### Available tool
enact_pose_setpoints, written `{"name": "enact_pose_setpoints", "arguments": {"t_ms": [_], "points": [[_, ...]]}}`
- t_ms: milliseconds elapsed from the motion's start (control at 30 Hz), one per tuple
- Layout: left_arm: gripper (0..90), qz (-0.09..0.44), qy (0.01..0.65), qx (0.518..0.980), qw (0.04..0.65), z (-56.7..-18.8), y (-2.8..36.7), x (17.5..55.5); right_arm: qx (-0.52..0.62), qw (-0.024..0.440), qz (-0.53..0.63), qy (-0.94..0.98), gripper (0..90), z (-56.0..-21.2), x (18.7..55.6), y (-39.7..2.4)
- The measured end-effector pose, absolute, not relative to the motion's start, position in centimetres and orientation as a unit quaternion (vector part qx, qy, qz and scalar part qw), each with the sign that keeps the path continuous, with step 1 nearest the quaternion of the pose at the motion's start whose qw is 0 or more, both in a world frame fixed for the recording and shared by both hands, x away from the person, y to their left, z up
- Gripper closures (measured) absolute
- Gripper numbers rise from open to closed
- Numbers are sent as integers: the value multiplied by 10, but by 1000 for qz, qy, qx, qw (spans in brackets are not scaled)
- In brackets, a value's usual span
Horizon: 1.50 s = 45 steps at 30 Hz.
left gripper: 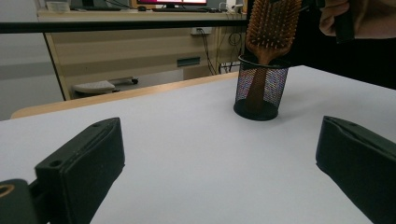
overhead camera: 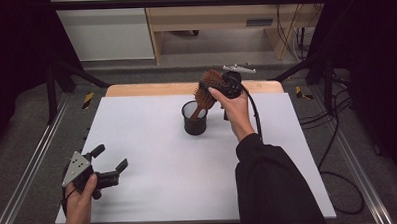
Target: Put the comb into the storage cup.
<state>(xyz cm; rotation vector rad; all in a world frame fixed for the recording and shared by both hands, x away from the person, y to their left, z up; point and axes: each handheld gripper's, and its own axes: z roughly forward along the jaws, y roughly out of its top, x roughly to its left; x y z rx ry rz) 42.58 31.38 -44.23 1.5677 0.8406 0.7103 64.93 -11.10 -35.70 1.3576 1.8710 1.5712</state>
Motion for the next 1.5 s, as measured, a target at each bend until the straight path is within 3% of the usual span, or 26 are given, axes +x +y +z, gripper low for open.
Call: {"name": "enact_pose_setpoints", "arguments": {"t_ms": [1500], "points": [[14,305,360,668,575,-442,315,426,458,213,568,649,96,-332,630,-125]]}}
